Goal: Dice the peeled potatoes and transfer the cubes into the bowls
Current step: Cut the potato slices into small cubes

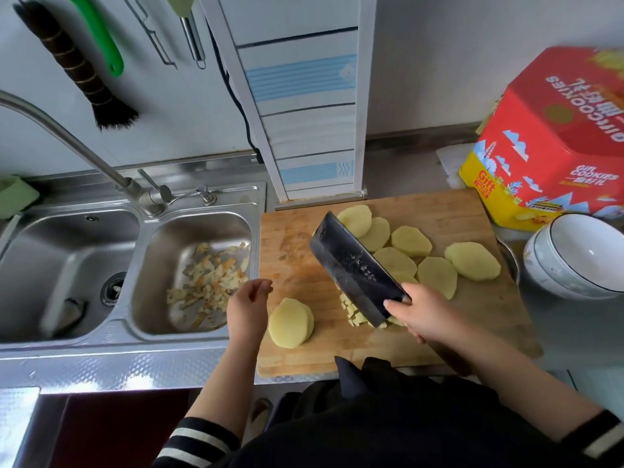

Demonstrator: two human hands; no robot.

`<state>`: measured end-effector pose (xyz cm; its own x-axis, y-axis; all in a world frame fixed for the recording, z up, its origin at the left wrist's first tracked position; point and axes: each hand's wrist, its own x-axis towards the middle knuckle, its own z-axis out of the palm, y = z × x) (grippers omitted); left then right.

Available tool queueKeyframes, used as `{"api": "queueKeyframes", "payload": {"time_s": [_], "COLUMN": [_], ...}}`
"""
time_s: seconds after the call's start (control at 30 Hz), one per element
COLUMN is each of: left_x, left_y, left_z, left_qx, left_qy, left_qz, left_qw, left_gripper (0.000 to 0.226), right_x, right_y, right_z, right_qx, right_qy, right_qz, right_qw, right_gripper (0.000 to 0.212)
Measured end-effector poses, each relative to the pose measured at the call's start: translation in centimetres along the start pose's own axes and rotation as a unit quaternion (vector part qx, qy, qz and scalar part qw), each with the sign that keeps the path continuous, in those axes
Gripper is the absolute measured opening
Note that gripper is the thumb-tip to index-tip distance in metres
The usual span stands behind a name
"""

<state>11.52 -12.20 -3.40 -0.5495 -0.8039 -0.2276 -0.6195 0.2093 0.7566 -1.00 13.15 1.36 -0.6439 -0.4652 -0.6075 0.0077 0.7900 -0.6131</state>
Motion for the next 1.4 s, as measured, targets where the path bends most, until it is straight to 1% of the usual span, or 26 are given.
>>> {"api": "queueKeyframes", "payload": {"time_s": [0.07,0.1,0.17,0.27,0.4,0.53,0.63,0.7,0.83,0.93,1.0,1.07,1.17,1.23,1.27,1.3,1.37,1.4], "left_x": [0.4,0.6,0.8,1.3,1.6,2.3,3.2,3.7,4.4,5.2,5.5,5.5,5.1,5.1,5.1,5.1,4.9,4.5], "left_y": [0.4,0.6,0.9,1.4,2.4,3.6,4.6,5.1,7.3,9.9,11.6,13.0,13.8,13.5,13.0,12.3,10.4,9.2], "left_z": [0.0,0.0,0.0,0.1,0.0,0.1,0.3,0.6,1.4,2.3,2.7,3.0,3.2,3.0,2.7,2.5,1.7,1.3], "left_qx": [-0.023,-0.033,-0.056,-0.088,-0.073,-0.058,-0.054,-0.04,0.004,0.031,0.05,0.08,0.135,0.139,0.131,0.12,0.082,0.06], "left_qy": [0.006,0.007,0.01,0.023,0.027,0.019,0.016,0.009,-0.021,-0.07,-0.109,-0.148,-0.167,-0.166,-0.16,-0.15,-0.124,-0.104], "left_qz": [0.003,0.004,0.002,-0.005,0.002,0.014,0.023,0.031,0.088,0.156,0.22,0.281,0.338,0.346,0.349,0.349,0.322,0.298], "left_qw": [1.0,0.999,0.998,0.996,0.997,0.998,0.998,0.999,0.996,0.985,0.968,0.945,0.916,0.913,0.914,0.917,0.935,0.947], "left_gripper": [0.015,0.015,0.016,0.015,0.009,0.005,0.008,0.011,0.014,0.016,0.017,0.014,0.005,0.004,0.006,0.014,0.028,0.03], "right_x": [-0.7,-0.9,-1.2,-1.4,-1.5,-1.3,-1.2,-1.0,-0.3,0.3,0.4,0.3,0.2,0.3,0.4,0.5,0.6,0.8], "right_y": [0.9,1.2,1.6,2.1,2.3,2.8,2.9,2.9,2.5,1.9,1.5,1.1,0.8,0.8,0.8,0.8,0.9,0.9], "right_z": [0.0,0.1,0.5,1.0,1.1,1.2,0.9,0.5,-0.7,-1.4,-1.4,-1.3,-1.1,-1.2,-1.2,-1.2,-1.2,-1.3], "right_qx": [-0.036,-0.048,-0.058,-0.082,-0.101,-0.133,-0.153,-0.173,-0.211,-0.233,-0.262,-0.299,-0.332,-0.34,-0.339,-0.335,-0.318,-0.309], "right_qy": [-0.001,0.003,0.004,-0.018,-0.04,-0.058,-0.065,-0.06,-0.038,-0.029,-0.031,-0.03,-0.02,-0.014,-0.012,-0.009,-0.002,0.003], "right_qz": [0.0,0.0,-0.01,-0.021,-0.033,-0.039,-0.04,-0.049,-0.069,-0.081,-0.092,-0.108,-0.126,-0.131,-0.132,-0.131,-0.126,-0.123], "right_qw": [0.999,0.999,0.998,0.996,0.994,0.989,0.985,0.982,0.974,0.969,0.96,0.947,0.935,0.931,0.931,0.933,0.94,0.943], "right_gripper": [0.031,0.032,0.026,0.027,0.032,0.027,0.019,0.024,0.026,0.026,0.026,0.026,0.03,0.031,0.031,0.03,0.028,0.026]}}
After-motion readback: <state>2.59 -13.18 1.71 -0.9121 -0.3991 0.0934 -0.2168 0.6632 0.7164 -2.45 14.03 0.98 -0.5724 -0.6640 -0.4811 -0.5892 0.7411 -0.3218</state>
